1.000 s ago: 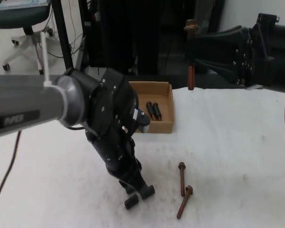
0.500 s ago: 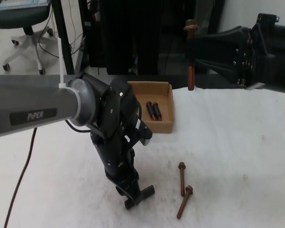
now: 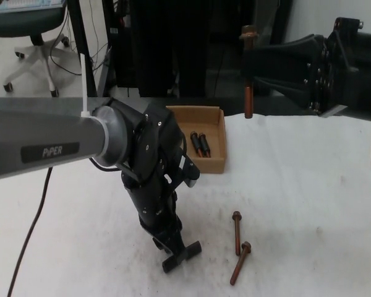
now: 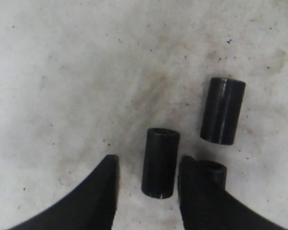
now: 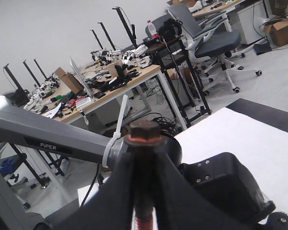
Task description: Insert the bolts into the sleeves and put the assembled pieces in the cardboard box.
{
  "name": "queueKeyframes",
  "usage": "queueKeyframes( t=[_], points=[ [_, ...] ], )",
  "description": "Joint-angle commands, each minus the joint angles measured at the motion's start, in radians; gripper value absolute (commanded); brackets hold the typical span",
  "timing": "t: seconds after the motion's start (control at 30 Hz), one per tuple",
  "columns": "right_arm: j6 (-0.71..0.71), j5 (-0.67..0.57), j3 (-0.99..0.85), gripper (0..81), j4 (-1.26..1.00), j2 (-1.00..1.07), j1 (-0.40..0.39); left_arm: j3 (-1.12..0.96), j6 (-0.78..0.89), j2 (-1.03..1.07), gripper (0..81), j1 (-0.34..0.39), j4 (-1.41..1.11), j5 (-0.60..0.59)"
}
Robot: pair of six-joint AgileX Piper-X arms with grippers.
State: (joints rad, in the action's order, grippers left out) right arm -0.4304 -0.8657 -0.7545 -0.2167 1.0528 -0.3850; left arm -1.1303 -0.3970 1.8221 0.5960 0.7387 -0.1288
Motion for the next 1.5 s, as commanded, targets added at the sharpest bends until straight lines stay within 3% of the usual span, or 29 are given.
queueKeyframes(
  t=[0.0,0.9,1.0,1.1,1.13,1.47],
  points=[
    [-0.006,-0.017,-0.007,0.8,-0.005,-0.010,0.005,-0.005,-0.007,0.009,37.8,0.004,-0.013,0.017],
    [-0.004,-0.025,-0.007,0.8,-0.005,-0.010,0.005,-0.007,-0.002,0.045,37.3,0.035,0.008,0.017],
    [-0.004,-0.025,-0.007,0.8,-0.005,-0.010,0.005,-0.007,-0.002,0.045,26.1,0.035,0.011,0.017],
    [-0.004,-0.025,-0.007,0.8,-0.005,-0.010,0.010,-0.007,-0.002,0.045,3.6,0.035,0.013,0.017],
    [-0.004,-0.025,-0.007,0.8,-0.005,-0.010,0.013,-0.007,-0.006,0.045,0.1,0.035,0.012,0.017],
    [-0.004,-0.023,-0.007,0.8,-0.018,-0.010,0.087,-0.030,0.051,-0.040,0.4,0.021,-0.045,0.143]
  ],
)
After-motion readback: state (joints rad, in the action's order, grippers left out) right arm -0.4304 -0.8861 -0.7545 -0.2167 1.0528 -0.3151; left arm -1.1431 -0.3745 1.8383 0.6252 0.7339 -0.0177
